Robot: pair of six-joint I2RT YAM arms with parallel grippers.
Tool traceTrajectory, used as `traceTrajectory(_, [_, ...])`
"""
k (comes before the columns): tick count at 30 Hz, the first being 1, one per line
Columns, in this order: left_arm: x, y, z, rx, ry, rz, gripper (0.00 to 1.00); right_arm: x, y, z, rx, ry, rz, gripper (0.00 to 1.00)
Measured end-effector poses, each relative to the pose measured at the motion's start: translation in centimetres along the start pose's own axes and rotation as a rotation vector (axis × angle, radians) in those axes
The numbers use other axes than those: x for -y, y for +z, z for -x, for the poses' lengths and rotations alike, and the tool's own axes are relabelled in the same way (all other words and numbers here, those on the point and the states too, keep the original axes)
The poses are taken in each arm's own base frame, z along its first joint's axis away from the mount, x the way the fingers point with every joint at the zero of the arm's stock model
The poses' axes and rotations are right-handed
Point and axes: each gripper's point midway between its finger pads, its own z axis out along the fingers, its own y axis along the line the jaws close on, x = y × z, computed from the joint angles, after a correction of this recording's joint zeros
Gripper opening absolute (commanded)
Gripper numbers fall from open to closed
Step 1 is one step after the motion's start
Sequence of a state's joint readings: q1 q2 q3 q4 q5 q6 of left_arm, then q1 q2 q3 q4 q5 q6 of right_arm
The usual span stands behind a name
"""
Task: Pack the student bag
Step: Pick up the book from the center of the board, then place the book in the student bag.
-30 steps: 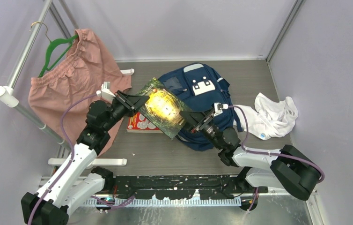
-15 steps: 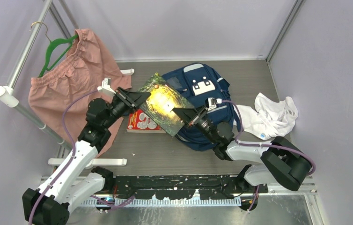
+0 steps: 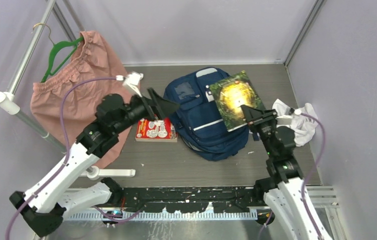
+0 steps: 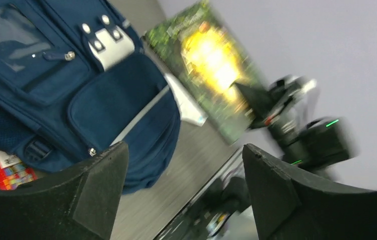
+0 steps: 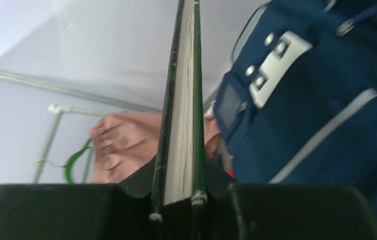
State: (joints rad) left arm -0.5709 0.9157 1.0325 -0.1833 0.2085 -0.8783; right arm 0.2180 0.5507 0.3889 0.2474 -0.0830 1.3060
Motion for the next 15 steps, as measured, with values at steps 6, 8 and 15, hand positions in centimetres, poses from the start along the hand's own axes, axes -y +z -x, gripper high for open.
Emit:
traceTrajectory(6, [1.6, 4.1, -9.2, -0.253, 0.426, 0.112, 0.89, -3.4, -5.0, 7.2, 0.213, -0.373, -0.351, 0.01])
traceTrajectory(8, [0.8, 5.9, -13.4, -0.346, 0.619, 0.18, 0.89, -3.2, -5.9, 8.9, 0.245, -0.468, -0.462, 0.01])
traceTrajectory(15, [-3.7, 7.1, -26.2, -0.655, 1.18, 0.269, 0.86, 0.1, -10.5, 11.0, 0.221, -0.697, -0.757, 0.0])
